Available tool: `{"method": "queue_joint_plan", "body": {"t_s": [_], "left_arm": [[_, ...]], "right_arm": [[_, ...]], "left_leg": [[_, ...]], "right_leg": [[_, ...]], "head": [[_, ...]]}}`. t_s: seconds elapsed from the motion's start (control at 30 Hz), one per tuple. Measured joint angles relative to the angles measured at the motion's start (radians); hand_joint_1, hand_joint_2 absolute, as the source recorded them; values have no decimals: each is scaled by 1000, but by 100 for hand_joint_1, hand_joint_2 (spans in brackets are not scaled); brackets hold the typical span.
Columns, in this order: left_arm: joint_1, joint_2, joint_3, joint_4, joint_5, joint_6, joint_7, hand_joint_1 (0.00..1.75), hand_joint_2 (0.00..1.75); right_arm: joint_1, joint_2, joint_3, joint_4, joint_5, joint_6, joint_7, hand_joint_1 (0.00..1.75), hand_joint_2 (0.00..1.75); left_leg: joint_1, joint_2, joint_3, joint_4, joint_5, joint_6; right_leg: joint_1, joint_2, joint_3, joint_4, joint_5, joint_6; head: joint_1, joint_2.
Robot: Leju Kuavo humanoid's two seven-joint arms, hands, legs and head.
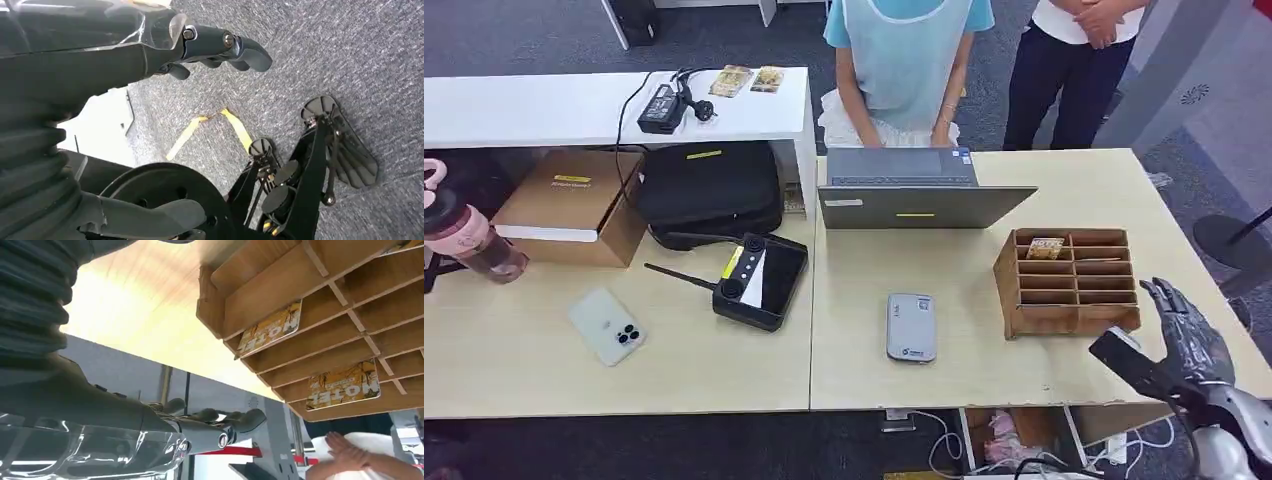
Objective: Pass the card to the sensor for recognition and then transmit it.
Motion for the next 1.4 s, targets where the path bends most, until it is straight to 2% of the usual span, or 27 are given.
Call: {"method": "queue_joint_plan", "body": {"t_s": [0.43,0.83,1.4], "left_arm": [[0,2,0,0,-9,-33,-2,0,175],[-1,6,0,0,-14,-11,6,0,175],[-23,-7,0,0,-14,43,18,0,175]], "right_arm": [[-30,5,1,26,18,-5,-4,0,175],[-35,5,3,37,19,0,-12,0,175],[-219,51,92,209,63,-3,-8,0,175]], "left_leg": [[0,0,0,0,0,0],[0,0,0,0,0,0],[0,0,0,0,1,0]], "right_leg": [[0,0,0,0,0,0],[0,0,0,0,0,0],[0,0,0,1,1,-1]], "head": [[0,0],[0,0],[0,0]]}}
